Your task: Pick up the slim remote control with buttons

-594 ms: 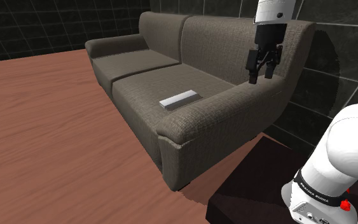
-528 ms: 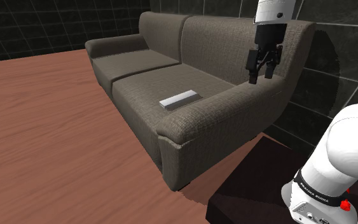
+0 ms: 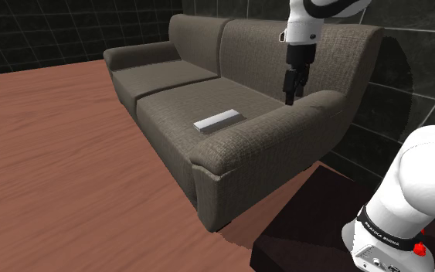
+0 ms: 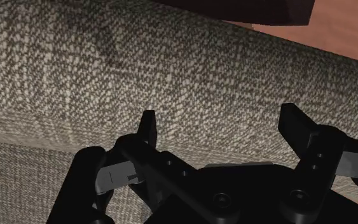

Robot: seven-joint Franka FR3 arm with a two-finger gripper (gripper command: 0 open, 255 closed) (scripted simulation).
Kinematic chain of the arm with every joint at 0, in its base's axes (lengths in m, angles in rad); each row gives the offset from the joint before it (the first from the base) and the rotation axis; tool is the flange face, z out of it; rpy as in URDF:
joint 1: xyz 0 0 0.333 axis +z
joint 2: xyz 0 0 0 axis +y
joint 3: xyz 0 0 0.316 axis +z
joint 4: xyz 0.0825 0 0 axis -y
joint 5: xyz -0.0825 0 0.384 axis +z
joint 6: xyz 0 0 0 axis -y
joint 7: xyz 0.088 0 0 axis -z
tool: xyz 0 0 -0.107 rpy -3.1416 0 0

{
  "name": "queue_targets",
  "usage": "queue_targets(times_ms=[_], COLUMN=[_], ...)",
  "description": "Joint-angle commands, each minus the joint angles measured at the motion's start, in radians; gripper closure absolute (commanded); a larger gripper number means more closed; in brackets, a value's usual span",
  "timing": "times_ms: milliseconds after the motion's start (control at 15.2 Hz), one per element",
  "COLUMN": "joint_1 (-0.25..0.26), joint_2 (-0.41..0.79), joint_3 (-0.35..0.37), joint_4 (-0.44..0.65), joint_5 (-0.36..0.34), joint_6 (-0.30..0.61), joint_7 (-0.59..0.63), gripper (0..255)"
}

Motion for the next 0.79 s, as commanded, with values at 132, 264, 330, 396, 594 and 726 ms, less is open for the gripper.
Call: queue_targets(times_ms=[132, 264, 330, 396, 594, 726], joint_1=[0.041, 0.062, 0.072, 0.082, 0.108, 0.124], joint_2=[0.135, 0.208, 0.245, 0.281, 0.391, 0.462], joint_3=[-0.051, -0.071, -0.08, -0.087, -0.104, -0.109], joint_4=[0.055, 0.09, 0.109, 0.128, 0.194, 0.241], joint_5=[-0.028, -0.031, -0.03, -0.028, -0.016, -0.004], joint_6=[0.099, 0.146, 0.168, 0.189, 0.247, 0.28], joint_7=[-0.186, -0.274, -0.318, -0.361, -0.49, -0.575], gripper=[0, 0, 0, 0, 0, 0])
